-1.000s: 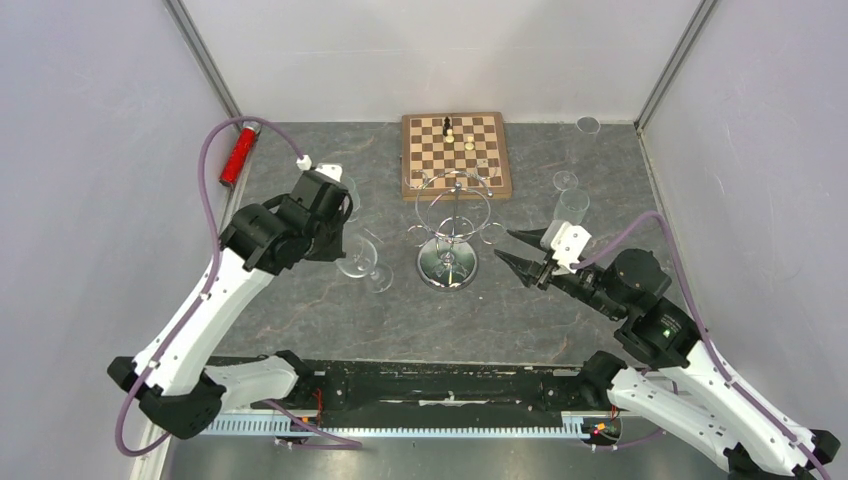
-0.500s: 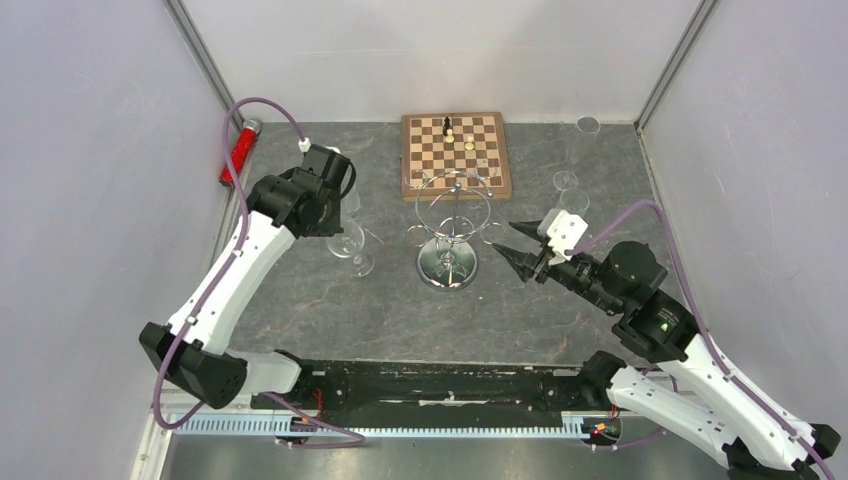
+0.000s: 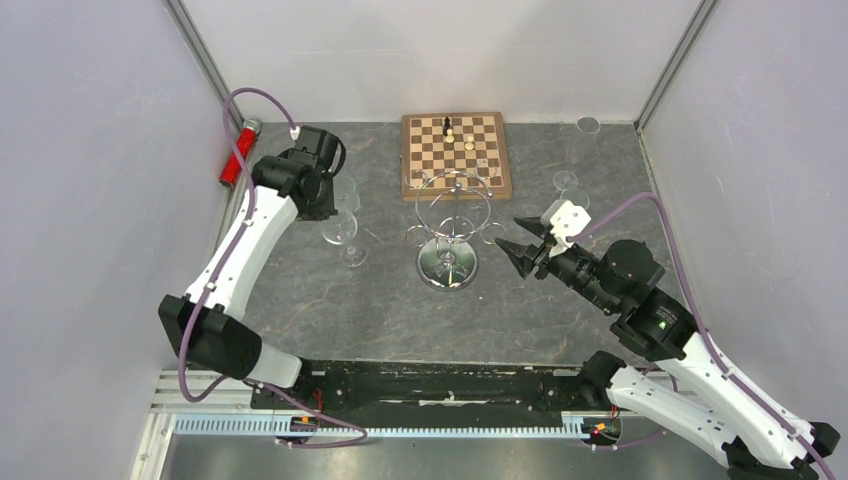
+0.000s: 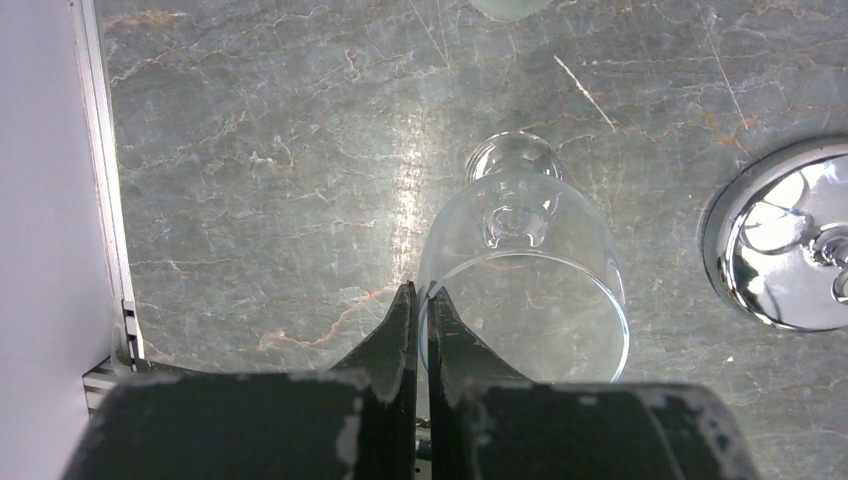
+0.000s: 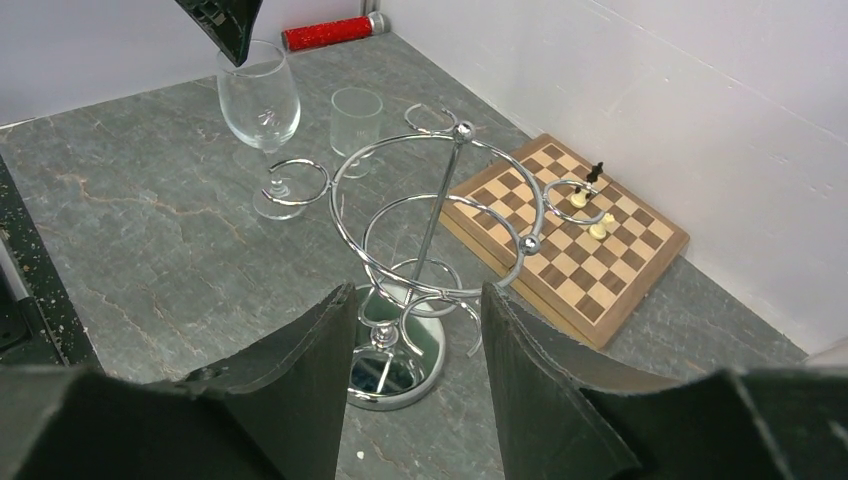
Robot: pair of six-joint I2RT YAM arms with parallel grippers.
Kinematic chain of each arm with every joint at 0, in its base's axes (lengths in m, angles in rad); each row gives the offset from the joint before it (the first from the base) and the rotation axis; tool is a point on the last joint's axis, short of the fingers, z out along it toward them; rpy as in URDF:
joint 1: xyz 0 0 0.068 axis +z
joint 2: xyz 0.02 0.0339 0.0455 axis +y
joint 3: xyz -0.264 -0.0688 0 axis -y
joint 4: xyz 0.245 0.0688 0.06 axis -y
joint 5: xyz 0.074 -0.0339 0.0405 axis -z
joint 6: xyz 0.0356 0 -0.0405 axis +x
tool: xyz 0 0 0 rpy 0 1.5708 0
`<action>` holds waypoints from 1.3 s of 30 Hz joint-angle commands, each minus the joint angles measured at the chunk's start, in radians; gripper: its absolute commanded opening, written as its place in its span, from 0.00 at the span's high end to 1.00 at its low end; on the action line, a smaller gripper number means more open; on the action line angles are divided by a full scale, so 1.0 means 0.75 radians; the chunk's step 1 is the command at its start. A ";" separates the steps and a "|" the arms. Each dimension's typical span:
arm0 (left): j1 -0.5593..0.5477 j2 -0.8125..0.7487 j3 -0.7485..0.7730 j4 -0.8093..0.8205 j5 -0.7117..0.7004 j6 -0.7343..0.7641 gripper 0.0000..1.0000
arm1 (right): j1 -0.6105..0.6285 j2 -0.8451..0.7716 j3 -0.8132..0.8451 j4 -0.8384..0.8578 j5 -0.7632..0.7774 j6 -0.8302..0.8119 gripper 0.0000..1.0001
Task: Take the wine glass off the wine glass rack
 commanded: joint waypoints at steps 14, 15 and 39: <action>0.139 0.111 0.074 0.115 0.041 0.097 0.98 | 0.001 -0.006 -0.023 0.049 0.026 0.002 0.48; 0.140 0.114 0.072 0.116 0.041 0.097 0.98 | 0.001 -0.005 -0.023 0.050 0.027 0.000 0.48; 0.143 0.127 -0.021 0.142 0.052 0.106 0.80 | 0.001 0.016 -0.013 0.051 0.034 0.024 0.44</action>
